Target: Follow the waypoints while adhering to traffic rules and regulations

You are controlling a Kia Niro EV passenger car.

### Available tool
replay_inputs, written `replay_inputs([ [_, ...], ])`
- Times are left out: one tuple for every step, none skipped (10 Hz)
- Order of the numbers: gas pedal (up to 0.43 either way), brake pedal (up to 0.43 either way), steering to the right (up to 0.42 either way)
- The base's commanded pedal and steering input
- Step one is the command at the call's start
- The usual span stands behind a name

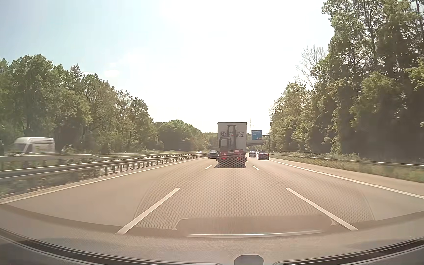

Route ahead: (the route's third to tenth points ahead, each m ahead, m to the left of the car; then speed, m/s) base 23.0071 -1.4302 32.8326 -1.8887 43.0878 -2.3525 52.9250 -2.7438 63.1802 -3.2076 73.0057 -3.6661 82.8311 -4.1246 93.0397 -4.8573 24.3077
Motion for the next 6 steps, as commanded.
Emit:
replay_inputs([
  [0.209, 0.030, 0.006],
  [0.209, 0.030, 0.007],
  [0.209, 0.030, 0.007],
  [0.220, 0.030, 0.007],
  [0.220, 0.030, 0.006],
  [0.220, 0.030, 0.007],
])
